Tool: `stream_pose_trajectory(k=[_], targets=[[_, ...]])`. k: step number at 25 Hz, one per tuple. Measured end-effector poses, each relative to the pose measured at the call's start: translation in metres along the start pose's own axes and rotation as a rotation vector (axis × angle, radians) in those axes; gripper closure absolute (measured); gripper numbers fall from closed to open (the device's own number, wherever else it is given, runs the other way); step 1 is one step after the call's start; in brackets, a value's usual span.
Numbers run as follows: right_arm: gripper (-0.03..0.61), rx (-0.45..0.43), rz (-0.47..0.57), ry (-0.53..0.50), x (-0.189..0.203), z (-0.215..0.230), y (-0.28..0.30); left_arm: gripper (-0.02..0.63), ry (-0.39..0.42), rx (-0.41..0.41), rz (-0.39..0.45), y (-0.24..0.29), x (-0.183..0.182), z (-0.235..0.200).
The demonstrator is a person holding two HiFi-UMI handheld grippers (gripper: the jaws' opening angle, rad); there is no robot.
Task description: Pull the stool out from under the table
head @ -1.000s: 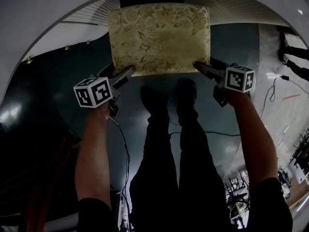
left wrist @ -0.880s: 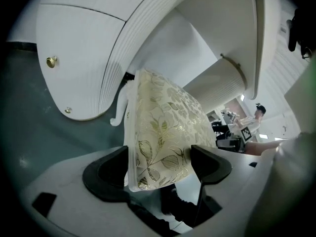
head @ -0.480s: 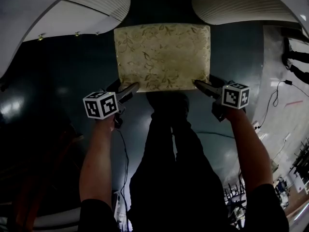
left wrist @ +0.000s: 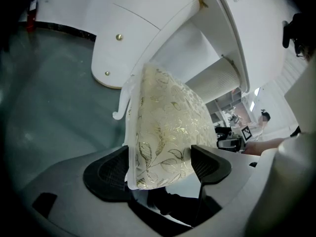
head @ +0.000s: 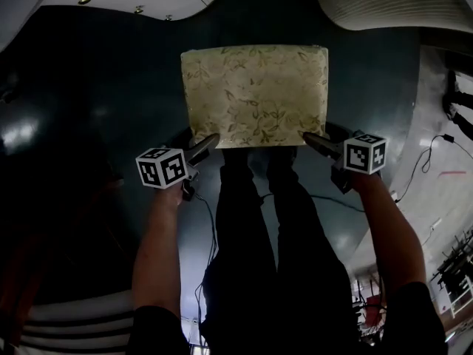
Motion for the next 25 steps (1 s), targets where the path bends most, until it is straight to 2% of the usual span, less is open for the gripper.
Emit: stream_pose_trajectory(k=[7, 13, 19, 25], targets=[[0.272, 0.003, -0.043, -0.003, -0.0042, 0.0020, 0.0046, 0.222, -0.003, -0.015, 0.005, -0.0021, 0.0016, -0.0010], [0.272, -0.009, -0.052, 0.052, 0.0004, -0.0001, 0.0028, 0.222, 0.010, -0.025, -0.036, -0.0043, -0.0071, 0.0020], [0.272, -0.014, -0.067, 0.046, -0.0025, 0.0057, 0.0055, 0.222, -0.015, -0.044, -0.029, -0.0023, -0.0024, 0.0040], [0.272, -0.033, -0.099, 0.066, -0.0052, 0.0054, 0.0046, 0.222, -0.022, -0.054, -0.063, -0.0045, -0.0053, 0.0067]])
Point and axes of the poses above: the fingertips, and each gripper's own axes: y forward along the fingers, z to its right, x out of its underside, the point moved 8 cm from there along -y, backward along the fingers, and after that the axes turned 2 degrees about x, right-handed, at the moved point
